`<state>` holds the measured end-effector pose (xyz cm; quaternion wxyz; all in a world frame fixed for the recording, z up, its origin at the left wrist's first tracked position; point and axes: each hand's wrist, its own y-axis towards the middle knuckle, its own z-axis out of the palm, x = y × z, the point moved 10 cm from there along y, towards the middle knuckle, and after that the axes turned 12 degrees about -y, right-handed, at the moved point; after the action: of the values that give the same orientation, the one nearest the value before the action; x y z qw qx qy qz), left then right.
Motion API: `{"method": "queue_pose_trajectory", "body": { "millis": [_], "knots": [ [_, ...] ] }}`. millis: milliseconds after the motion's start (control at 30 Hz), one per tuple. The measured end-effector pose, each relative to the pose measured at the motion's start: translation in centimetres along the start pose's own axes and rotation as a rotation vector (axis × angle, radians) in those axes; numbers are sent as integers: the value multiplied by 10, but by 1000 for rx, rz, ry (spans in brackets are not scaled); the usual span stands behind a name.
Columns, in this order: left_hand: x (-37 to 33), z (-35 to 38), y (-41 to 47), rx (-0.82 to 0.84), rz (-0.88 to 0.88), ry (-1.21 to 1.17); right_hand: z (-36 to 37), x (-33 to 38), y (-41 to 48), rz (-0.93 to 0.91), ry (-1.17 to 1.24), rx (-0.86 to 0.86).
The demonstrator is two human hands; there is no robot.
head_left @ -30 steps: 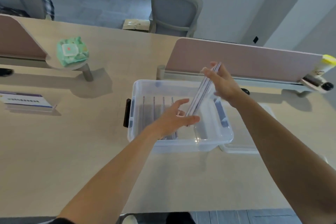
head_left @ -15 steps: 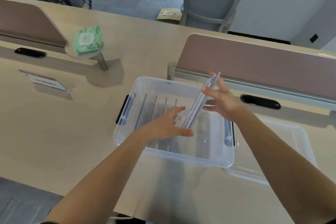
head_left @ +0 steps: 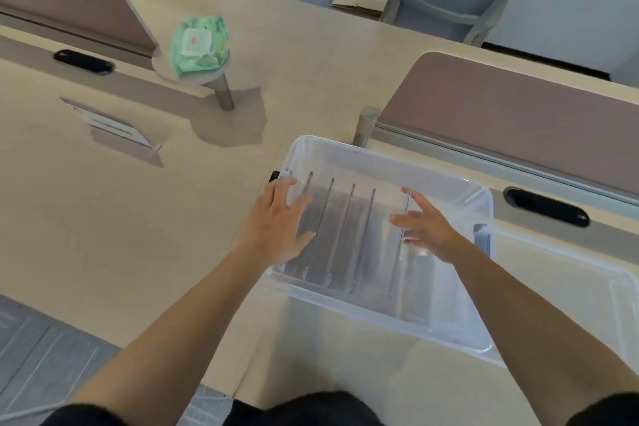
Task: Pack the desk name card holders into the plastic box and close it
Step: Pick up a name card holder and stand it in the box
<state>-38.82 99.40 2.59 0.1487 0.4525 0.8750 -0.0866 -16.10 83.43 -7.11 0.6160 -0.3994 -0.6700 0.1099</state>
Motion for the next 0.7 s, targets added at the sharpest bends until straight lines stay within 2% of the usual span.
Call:
{"method": "queue_pose_trajectory", "body": {
  "millis": [233, 433, 700],
  "knots": [
    [2, 1, 2, -18, -40, -27, 21, -21, 19, 118, 151, 88],
    [-4, 9, 0, 48, -3, 62, 18, -22, 10, 93, 77, 75],
    [-3, 7, 1, 39, -39, 75, 27, -37, 4, 150, 65, 121]
  ]
}}
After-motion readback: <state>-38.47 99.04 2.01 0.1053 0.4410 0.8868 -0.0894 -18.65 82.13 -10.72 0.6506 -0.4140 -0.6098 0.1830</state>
